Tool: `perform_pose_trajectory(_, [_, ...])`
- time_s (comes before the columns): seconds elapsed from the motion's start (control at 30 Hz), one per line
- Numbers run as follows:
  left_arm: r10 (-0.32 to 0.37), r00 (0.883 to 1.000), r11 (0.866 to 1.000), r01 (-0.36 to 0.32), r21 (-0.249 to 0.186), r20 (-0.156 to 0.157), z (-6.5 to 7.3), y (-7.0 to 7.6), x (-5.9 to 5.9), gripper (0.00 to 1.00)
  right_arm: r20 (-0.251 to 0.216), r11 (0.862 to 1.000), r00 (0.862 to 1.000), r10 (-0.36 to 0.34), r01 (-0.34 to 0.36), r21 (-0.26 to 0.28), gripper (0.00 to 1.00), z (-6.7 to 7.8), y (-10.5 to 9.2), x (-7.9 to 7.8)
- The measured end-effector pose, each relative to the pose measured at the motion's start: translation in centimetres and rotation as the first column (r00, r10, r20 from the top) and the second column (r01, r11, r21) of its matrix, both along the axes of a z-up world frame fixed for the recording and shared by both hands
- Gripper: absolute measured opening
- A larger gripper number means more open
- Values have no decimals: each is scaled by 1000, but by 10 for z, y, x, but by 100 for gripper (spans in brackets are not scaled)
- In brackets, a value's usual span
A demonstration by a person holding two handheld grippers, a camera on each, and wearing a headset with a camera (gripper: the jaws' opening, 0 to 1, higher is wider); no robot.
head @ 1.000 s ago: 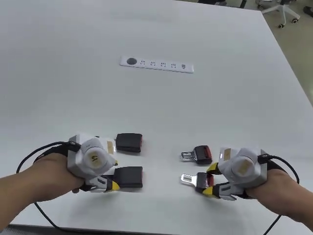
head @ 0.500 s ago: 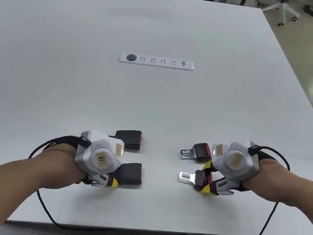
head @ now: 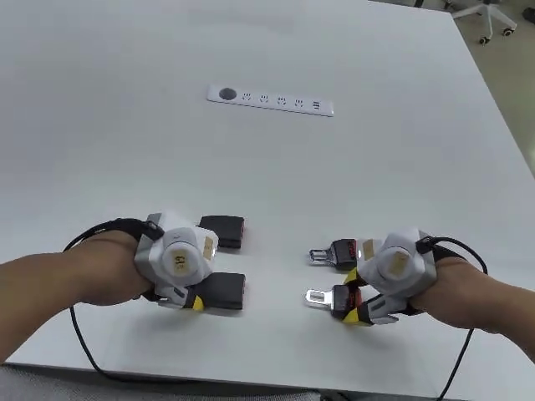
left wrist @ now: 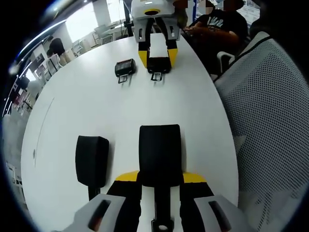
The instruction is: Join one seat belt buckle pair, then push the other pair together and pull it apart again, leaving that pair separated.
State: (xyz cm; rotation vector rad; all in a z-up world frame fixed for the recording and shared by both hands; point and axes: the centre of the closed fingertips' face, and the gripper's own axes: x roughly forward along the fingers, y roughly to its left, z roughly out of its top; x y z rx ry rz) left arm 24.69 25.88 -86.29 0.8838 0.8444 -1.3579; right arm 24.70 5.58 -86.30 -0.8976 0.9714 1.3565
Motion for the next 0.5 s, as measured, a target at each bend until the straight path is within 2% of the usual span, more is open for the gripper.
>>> perform_pose_trajectory(0.07, [3,1000,1000,-3,-1,-10,0,0,0,31,2,1000,1000,0,0,-1,33,0,0,1])
perform_pose_trajectory(0.23, [1,1000,1000,-1,11,-14,-1,0,0,31,6,1000,1000,-16,16,-1,33,0,2,2])
perform_pose_trajectory(0.5, [-17,1000,1000,18,22,-14,-1,0,0,31,29,1000,1000,-4,4,19,33,1,28,-1])
